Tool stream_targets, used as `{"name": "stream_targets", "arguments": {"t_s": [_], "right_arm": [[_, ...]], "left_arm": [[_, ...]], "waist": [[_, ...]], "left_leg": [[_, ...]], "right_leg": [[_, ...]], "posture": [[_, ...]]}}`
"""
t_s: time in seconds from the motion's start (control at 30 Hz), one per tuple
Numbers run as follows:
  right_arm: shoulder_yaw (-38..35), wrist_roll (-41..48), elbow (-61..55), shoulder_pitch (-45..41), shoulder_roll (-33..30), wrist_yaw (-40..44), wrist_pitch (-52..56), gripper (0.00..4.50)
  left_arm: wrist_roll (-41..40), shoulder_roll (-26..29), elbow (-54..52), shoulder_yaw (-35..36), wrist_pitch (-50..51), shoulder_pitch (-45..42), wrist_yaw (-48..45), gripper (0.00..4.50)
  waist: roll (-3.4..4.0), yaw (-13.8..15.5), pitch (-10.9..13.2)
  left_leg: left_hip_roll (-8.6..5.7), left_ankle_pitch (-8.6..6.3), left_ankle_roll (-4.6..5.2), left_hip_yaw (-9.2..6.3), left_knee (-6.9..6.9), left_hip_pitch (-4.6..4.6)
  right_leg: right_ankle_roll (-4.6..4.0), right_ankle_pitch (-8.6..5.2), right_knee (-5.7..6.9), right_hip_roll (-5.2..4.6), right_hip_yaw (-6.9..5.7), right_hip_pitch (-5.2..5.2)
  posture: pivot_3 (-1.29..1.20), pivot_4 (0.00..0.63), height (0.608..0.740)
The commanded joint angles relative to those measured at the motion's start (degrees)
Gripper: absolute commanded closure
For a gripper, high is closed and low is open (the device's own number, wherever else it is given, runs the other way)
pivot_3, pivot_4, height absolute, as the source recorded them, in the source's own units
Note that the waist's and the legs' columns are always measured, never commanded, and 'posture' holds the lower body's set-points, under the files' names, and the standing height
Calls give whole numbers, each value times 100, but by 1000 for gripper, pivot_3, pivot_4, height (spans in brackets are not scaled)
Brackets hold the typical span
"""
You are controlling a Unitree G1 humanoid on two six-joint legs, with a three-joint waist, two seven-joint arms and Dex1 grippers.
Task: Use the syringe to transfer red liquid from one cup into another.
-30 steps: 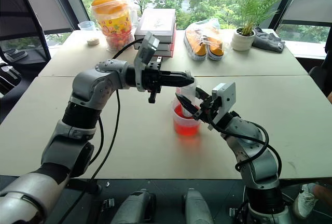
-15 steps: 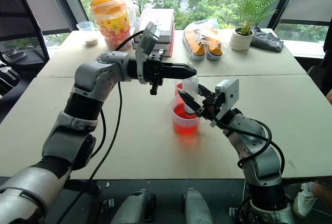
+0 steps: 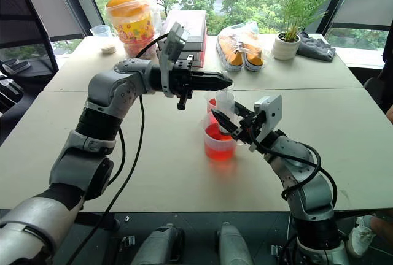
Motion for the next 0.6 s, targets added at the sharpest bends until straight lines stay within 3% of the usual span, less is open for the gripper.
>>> {"name": "stream_targets", "arguments": {"t_s": [0.03, 0.1, 0.3, 0.6], "right_arm": [[20, 180, -335, -123, -94, 27, 220, 2975], [-71, 268, -424, -230, -123, -17, 322, 2975], [-294, 598, -603, -505, -148, -180, 683, 2975], [-363, 772, -675, -615, -195, -267, 881, 2975]], "left_arm": [[11, 138, -185, 379, -275, -229, 119, 4194], [24, 150, -152, 346, -240, -175, 108, 3605], [-24, 360, -278, 290, -162, 31, -164, 679], [-98, 857, -579, 402, 9, 316, -270, 679]], "waist": [[0, 3, 0], [0, 6, 0], [0, 9, 0], [0, 0, 0]], "left_leg": [[0, 0, 0, 0, 0, 0], [0, 0, 0, -1, -1, 0], [0, 0, 0, -1, -1, -1], [1, 0, 0, -2, -2, -1]], "right_leg": [[0, 0, 0, 0, 0, 0], [0, 0, 0, 0, 0, 0], [0, 0, -1, -1, 0, 0], [0, 0, -1, -2, 0, -1]], "posture": [[0, 150, 740], [0, 150, 740], [0, 150, 740], [0, 150, 740]]}}
